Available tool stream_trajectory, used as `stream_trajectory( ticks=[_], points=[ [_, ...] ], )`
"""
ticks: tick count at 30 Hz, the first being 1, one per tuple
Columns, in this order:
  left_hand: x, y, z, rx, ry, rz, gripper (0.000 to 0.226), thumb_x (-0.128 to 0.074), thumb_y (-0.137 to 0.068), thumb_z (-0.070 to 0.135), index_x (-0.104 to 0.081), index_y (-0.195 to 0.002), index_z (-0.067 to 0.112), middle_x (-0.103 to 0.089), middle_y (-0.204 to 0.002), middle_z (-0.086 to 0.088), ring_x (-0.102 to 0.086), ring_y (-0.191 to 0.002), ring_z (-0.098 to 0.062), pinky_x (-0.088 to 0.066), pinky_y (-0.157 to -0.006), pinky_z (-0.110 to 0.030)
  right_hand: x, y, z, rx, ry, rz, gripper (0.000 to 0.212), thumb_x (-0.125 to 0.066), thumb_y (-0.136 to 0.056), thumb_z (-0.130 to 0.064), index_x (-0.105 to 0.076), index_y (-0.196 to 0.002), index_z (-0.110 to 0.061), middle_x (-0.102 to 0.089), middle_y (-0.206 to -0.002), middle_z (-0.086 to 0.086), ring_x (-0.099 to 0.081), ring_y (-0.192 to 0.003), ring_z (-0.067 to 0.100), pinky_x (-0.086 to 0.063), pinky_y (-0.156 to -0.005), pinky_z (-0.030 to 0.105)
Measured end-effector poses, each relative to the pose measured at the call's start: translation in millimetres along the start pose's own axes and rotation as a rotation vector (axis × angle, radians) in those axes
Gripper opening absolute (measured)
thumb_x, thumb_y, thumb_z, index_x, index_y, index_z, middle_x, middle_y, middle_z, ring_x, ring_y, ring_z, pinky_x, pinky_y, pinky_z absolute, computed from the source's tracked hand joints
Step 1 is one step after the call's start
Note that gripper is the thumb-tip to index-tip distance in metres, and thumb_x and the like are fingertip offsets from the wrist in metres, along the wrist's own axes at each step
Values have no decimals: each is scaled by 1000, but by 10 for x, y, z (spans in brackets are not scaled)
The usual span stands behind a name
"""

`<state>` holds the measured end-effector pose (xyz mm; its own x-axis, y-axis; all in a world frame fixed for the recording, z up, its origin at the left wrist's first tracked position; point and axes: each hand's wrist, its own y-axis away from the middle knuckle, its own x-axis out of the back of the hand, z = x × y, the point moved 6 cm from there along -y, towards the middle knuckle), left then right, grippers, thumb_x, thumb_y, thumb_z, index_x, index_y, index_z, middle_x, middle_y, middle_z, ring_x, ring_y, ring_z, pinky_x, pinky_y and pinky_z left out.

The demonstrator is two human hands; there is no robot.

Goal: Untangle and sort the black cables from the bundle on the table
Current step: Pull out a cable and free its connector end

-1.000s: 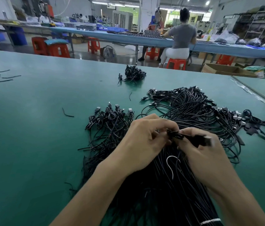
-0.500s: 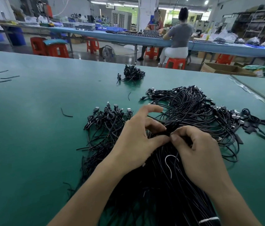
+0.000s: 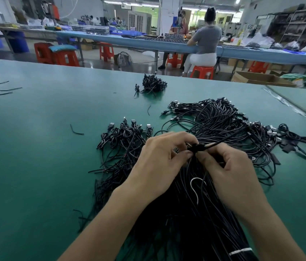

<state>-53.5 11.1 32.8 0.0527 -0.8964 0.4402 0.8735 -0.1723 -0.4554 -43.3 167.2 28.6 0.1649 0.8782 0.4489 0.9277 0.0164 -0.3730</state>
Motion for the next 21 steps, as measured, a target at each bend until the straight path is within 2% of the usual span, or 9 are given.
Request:
stream_trajectory(
  ticks=[2, 4, 7, 10, 12, 15, 17, 19, 21],
  points=[
    [-34, 13, -21, 71, 94, -43, 27, -66, -91, 15, -68, -98, 41, -72, -79, 6, -72, -68, -20, -61, -69, -46, 1, 12, -85, 60, 61, 8, 17, -67, -92, -12, -69, -80, -25, -66, -73, -9, -59, -68, 2, -41, -59, 11],
    [-45, 19, -43, 139, 178, -32, 27, -54, -87, 18, -71, -90, 39, -75, -76, 0, -74, -72, -22, -62, -74, -48, -8, 25, -164, 120, 131, 8, 23, -68, -89, -4, -68, -79, -24, -66, -80, -12, -60, -78, -1, -40, -65, 6],
    [-53, 3, -55, 184, 242, -4, 26, -48, -82, 27, -74, -83, 29, -74, -76, -3, -73, -76, -27, -60, -76, -52, -18, 39, -197, 144, 189, 3, 31, -66, -86, 2, -64, -79, -28, -63, -83, -15, -59, -82, 0, -40, -68, 8],
    [-44, 11, -41, 146, 156, 6, 21, -62, -84, 46, -69, -80, 28, -69, -66, 4, -63, -60, -18, -57, -66, -37, -61, 40, -170, 117, 221, -32, 19, -64, -92, -11, -66, -80, -26, -61, -80, -15, -57, -72, 1, -40, -63, 15],
    [-33, 14, -38, 118, 150, 10, 11, -76, -82, 32, -66, -83, 30, -72, -74, 9, -65, -65, -8, -56, -68, -34, -61, 42, -125, 80, 205, -27, 17, -65, -93, -14, -68, -80, -24, -63, -78, -13, -57, -74, 1, -40, -64, 12],
    [-25, 8, -64, 138, 253, -26, 39, -78, -81, 7, -58, -100, 34, -75, -88, 4, -68, -75, -9, -57, -74, -32, -76, 41, -18, -21, 109, -43, 19, -67, -92, -18, -68, -74, -24, -64, -68, -15, -56, -66, -1, -38, -57, 10],
    [-26, 1, -47, 110, 246, -44, 50, -76, -81, 0, -57, -112, 34, -76, -92, 2, -68, -80, -7, -55, -77, -28, -103, 37, 52, -73, 52, -69, 17, -67, -92, -21, -70, -76, -24, -66, -68, -18, -56, -62, -2, -40, -57, 13],
    [-22, 7, -26, 70, 184, -57, 52, -76, -81, 1, -61, -120, 33, -75, -96, 8, -65, -84, 1, -47, -80, -16, -154, 36, 107, -133, -50, -102, 13, -67, -93, -24, -73, -82, -24, -71, -74, -12, -61, -69, 3, -51, -68, 32],
    [-6, 16, 6, 22, 105, -48, 45, -76, -82, 5, -69, -118, 31, -74, -100, 15, -63, -98, 0, -40, -85, -12, -185, 45, 135, -177, -141, -118, 11, -67, -93, -25, -74, -86, -22, -73, -79, -1, -65, -76, 16, -54, -79, 49]
  ],
)
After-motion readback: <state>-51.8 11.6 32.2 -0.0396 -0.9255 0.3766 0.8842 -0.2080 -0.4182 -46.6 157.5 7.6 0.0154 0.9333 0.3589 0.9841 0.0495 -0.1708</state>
